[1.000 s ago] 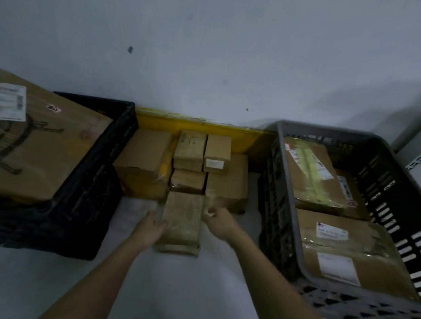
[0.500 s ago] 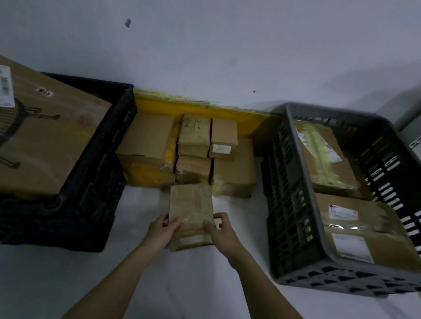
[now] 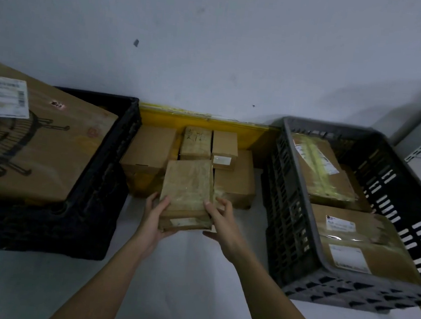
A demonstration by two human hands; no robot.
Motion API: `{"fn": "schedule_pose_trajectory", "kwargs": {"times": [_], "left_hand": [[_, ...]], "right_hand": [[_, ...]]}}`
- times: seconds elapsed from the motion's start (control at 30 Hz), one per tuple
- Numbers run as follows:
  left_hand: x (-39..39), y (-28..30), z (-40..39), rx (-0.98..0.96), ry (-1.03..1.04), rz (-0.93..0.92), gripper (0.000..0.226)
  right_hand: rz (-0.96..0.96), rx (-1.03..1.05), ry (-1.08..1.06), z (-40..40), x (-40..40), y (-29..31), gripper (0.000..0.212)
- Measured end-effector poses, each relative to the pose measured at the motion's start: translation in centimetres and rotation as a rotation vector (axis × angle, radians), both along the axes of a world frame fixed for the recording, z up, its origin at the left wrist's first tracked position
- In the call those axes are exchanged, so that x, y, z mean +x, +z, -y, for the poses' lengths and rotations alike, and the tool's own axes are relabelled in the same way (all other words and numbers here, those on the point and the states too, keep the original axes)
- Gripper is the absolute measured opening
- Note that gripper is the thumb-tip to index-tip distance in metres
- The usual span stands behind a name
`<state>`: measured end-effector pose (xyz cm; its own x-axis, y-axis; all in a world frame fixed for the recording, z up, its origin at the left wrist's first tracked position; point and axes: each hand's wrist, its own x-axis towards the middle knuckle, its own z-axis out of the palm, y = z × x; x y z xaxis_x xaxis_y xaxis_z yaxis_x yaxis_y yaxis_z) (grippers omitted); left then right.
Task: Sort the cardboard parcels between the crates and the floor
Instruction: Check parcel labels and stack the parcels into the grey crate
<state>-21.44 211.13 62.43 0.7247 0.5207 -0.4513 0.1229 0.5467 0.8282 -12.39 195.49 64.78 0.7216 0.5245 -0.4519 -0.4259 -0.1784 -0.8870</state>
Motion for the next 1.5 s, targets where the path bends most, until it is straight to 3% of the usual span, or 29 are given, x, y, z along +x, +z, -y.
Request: {"fn": "schedule_pose_trajectory", "kwargs": {"times": [0.13,0.3,0.43,0.6,0.77,0.87,0.97,1.1,1.17,1.23,1.33,1.4,1.5], "left_hand": [[1.0,1.6,0.4,0.016,0.006,0.023,0.055],[2.9,4.7,1.1,0.538,-0.04,-0.03,0.046],[5.5,8.1,1.6,0.675,-0.135,-0.015,0.043],[7.6,9.6,2.8,0.64,-0.117,0.022,0.041],[8.4,10.7,4.3,0.328,-0.044,0.095,0.049],[8.6,11.0,4.1,0.113,-0.071,0.218,0.079],[8.7,11.7,3.9,0.041,-0.125,0.284,0.089],[8.7,12.6,3.2,0.123,-0.116,0.277,0.086],[8.6,12.9,2.7,0.153,-0.066,0.261,0.073],[8.5,13.0,2.3,0.135,-0.027,0.282,0.061],[8.2,13.2,1.6,0.11,-0.029,0.308,0.066],[8.0,13.5,1.5,0.087,-0.078,0.349,0.062],[7.8,14.0,1.4,0.079,-0.126,0.387,0.056]], "right_hand": [[-0.007,0.087,-0.042,0.0,1.1,1.4,0.077],[0.218,0.043,-0.094,0.5,2.8,3.3,0.078],[0.393,-0.002,-0.126,0.4,4.1,4.6,0.1],[0.675,-0.143,-0.084,1.0,5.0,7.0,0.103],[0.972,-0.074,0.066,2.4,4.4,8.9,0.09],[1.119,-0.085,0.163,2.4,3.7,10.0,0.082],[1.188,-0.107,0.21,2.4,3.2,10.8,0.075],[1.207,-0.053,0.259,2.6,3.2,11.5,0.06],[1.135,0.037,0.239,2.6,3.5,11.8,0.049],[1.128,0.057,0.117,2.7,4.1,11.9,0.043],[1.154,-0.053,-0.127,2.8,5.5,12.2,0.051],[0.927,-0.017,-0.096,3.0,6.0,12.7,0.064],[0.537,0.238,0.033,3.3,6.0,12.8,0.065]]}}
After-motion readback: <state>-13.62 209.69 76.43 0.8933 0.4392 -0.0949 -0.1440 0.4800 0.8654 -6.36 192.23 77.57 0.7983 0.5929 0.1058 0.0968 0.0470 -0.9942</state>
